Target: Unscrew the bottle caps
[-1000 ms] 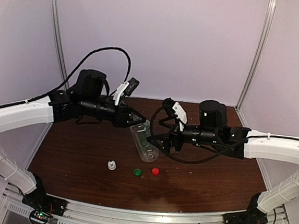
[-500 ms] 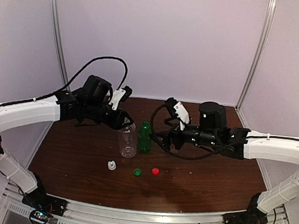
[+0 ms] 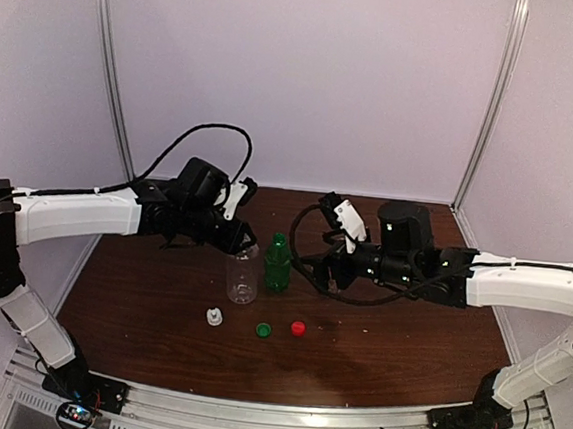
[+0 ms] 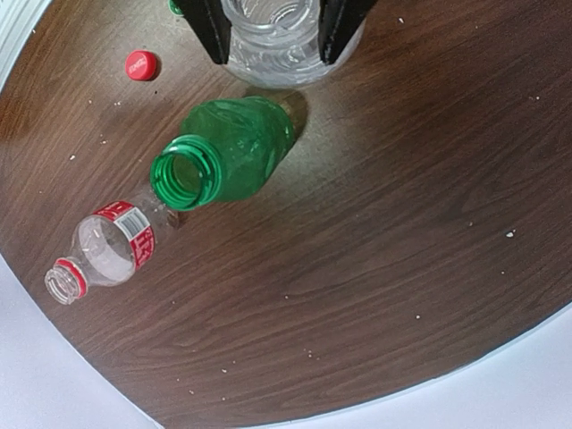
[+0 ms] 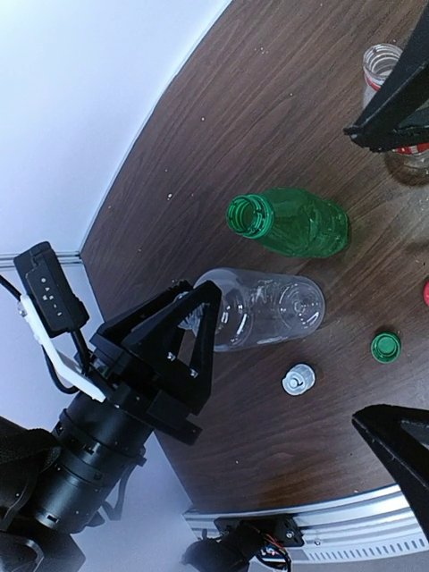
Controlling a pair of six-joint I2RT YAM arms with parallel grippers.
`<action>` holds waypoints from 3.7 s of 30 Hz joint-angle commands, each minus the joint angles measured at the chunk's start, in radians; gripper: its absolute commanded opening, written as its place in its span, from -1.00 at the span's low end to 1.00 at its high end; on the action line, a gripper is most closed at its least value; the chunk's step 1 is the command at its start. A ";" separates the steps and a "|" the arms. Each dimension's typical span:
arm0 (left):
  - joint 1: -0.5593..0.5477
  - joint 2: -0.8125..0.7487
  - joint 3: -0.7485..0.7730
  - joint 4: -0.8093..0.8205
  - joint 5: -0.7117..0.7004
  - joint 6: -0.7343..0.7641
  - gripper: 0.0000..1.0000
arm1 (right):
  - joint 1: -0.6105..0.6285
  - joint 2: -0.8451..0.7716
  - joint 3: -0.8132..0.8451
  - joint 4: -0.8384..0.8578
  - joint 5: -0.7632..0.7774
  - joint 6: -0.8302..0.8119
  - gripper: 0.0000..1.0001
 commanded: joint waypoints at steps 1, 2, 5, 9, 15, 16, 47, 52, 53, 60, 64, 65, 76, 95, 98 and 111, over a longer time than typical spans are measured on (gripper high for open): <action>0.005 0.001 -0.021 0.071 -0.022 -0.002 -0.76 | -0.006 -0.019 -0.009 0.002 0.037 0.003 1.00; 0.005 -0.001 -0.027 0.074 -0.054 -0.002 -0.70 | -0.006 -0.018 -0.009 0.003 0.036 0.003 1.00; 0.005 -0.009 -0.042 0.076 -0.071 0.002 -0.61 | -0.006 -0.013 -0.008 0.003 0.034 0.002 1.00; 0.005 -0.020 -0.058 0.075 -0.092 0.008 -0.52 | -0.007 -0.011 -0.008 0.003 0.035 0.002 1.00; 0.005 -0.042 -0.065 0.071 -0.090 0.011 -0.18 | -0.006 -0.011 -0.009 0.002 0.037 0.003 1.00; 0.005 -0.047 -0.066 0.070 -0.089 0.011 -0.12 | -0.007 -0.011 -0.009 0.002 0.036 0.003 1.00; 0.018 -0.317 -0.025 0.045 -0.153 0.046 0.95 | -0.128 -0.066 0.109 -0.234 0.283 0.164 1.00; 0.040 -0.376 -0.032 0.030 -0.203 0.074 0.95 | -0.169 -0.062 0.159 -0.300 0.331 0.168 1.00; 0.046 -0.384 -0.038 0.030 -0.213 0.077 0.95 | -0.178 -0.063 0.167 -0.308 0.340 0.167 1.00; 0.119 -0.470 -0.102 0.062 -0.183 0.072 0.95 | -0.229 -0.075 0.214 -0.342 0.369 0.111 1.00; 0.154 -0.503 -0.127 0.083 -0.158 0.074 0.95 | -0.240 -0.078 0.244 -0.359 0.393 0.075 1.00; 0.160 -0.508 -0.130 0.087 -0.150 0.076 0.95 | -0.242 -0.075 0.255 -0.373 0.395 0.063 1.00; 0.176 -0.573 -0.186 0.155 -0.170 0.156 0.95 | -0.242 -0.140 0.229 -0.330 0.386 0.003 1.00; 0.176 -0.664 -0.298 0.182 -0.241 0.157 0.95 | -0.242 -0.212 0.130 -0.239 0.403 -0.015 1.00; 0.176 -0.664 -0.302 0.179 -0.255 0.157 0.95 | -0.242 -0.208 0.122 -0.229 0.398 -0.008 1.00; 0.176 -0.655 -0.306 0.190 -0.252 0.166 0.95 | -0.242 -0.180 0.121 -0.224 0.372 0.007 1.00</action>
